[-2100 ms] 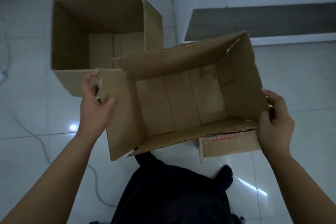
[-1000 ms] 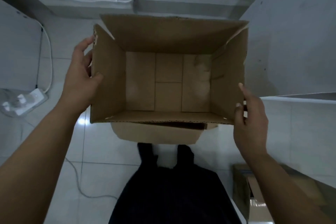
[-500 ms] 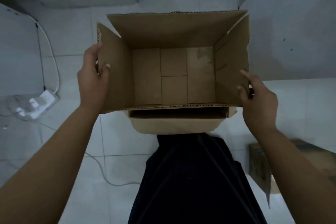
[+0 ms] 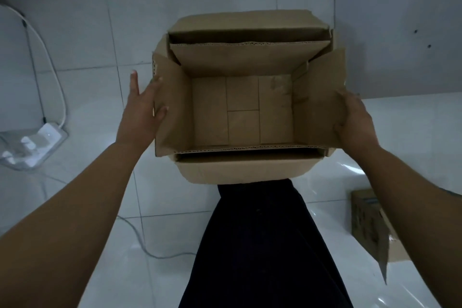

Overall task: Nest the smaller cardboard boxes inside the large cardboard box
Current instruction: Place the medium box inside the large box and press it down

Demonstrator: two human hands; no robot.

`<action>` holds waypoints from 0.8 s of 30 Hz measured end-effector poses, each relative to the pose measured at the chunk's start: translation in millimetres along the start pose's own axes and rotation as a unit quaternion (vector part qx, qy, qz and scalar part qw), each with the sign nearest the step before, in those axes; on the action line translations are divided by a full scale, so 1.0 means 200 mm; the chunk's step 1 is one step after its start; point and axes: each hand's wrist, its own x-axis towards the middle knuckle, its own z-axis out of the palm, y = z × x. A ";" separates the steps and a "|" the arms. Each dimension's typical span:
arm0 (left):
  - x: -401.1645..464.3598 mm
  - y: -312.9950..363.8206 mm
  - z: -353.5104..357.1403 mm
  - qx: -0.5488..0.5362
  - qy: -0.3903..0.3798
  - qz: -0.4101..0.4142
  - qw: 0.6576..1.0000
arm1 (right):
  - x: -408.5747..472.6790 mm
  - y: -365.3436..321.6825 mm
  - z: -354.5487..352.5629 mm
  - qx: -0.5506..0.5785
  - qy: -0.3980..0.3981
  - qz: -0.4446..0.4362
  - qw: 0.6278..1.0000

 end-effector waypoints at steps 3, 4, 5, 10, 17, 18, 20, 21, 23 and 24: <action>0.04 -0.04 0.05 0.020 -0.010 0.023 0.999 | 0.06 0.03 0.02 -0.030 -0.017 0.014 0.999; 0.05 -0.04 0.06 0.030 -0.010 0.034 0.999 | 0.07 0.05 0.03 -0.040 -0.018 0.015 0.999; 0.07 -0.05 0.08 0.043 -0.013 0.043 0.998 | 0.08 0.06 0.03 -0.051 -0.015 0.012 0.999; 0.14 -0.05 0.14 0.114 -0.013 0.054 0.992 | 0.12 0.13 0.07 -0.140 -0.002 -0.040 0.989; 0.23 -0.06 0.19 0.235 -0.011 0.092 0.967 | 0.27 0.23 0.07 -0.431 -0.027 -0.232 0.871; 0.24 -0.07 0.19 0.265 -0.012 0.114 0.958 | 0.30 0.23 0.08 -0.470 -0.038 -0.246 0.847; 0.26 -0.07 0.21 0.317 -0.020 0.158 0.935 | 0.36 0.22 0.08 -0.540 -0.052 -0.254 0.801; 0.26 -0.06 0.22 0.328 -0.022 0.172 0.928 | 0.38 0.21 0.08 -0.568 -0.052 -0.255 0.781; 0.26 -0.06 0.23 0.342 -0.021 0.173 0.923 | 0.40 0.19 0.10 -0.605 -0.044 -0.252 0.754; 0.25 -0.05 0.23 0.356 -0.022 0.171 0.918 | 0.40 0.18 0.11 -0.616 -0.039 -0.248 0.747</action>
